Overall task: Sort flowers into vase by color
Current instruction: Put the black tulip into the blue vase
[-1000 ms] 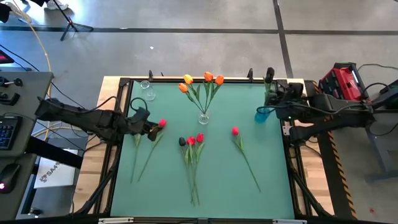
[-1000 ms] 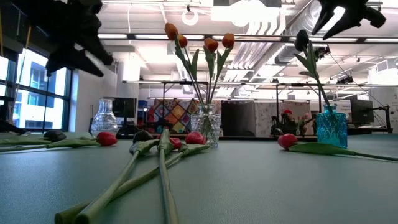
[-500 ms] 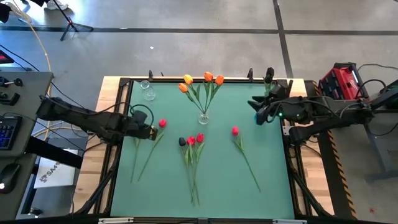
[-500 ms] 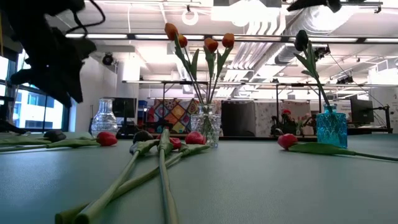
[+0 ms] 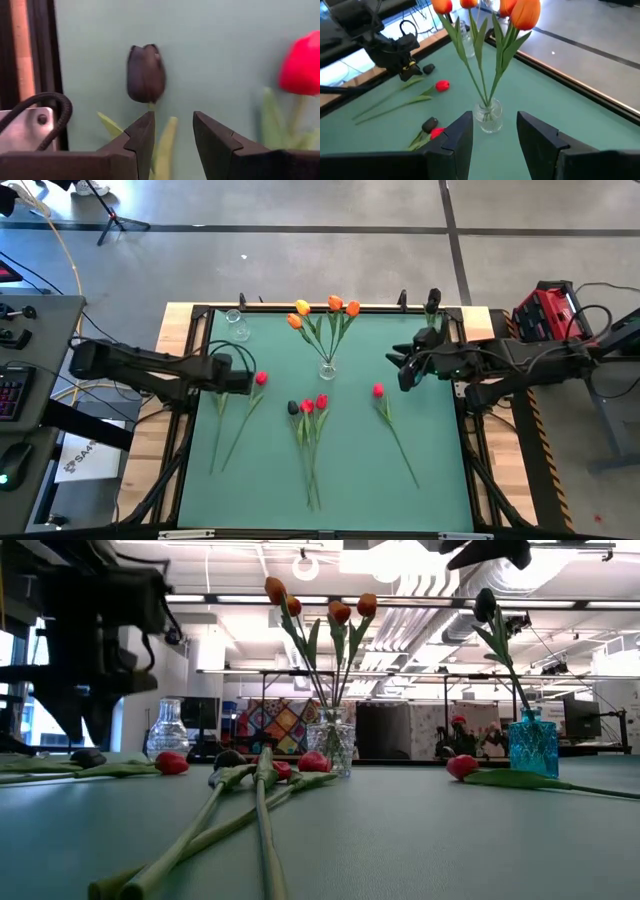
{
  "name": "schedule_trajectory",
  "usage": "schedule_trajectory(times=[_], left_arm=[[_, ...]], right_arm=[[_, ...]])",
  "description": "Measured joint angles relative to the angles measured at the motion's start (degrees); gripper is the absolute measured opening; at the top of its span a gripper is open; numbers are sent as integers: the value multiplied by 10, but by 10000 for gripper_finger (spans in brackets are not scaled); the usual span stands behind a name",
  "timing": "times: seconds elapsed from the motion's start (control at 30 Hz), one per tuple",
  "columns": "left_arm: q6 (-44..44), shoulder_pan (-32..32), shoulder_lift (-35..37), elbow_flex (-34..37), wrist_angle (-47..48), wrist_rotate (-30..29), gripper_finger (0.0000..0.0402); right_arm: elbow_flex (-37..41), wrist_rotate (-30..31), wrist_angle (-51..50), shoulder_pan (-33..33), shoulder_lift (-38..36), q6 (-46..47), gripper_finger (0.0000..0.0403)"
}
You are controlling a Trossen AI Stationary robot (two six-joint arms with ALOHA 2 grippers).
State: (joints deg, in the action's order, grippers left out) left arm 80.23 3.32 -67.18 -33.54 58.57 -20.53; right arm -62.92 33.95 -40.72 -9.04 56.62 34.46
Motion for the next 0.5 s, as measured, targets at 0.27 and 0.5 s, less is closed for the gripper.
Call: schedule_trajectory(times=[0.27,0.5], left_arm=[[-67,47,-104,0,-2,14,121],[-148,77,-143,-1,-60,33,111]], right_arm=[[0,0,-6,0,8,0,142],[0,0,-8,0,8,-15,142]])
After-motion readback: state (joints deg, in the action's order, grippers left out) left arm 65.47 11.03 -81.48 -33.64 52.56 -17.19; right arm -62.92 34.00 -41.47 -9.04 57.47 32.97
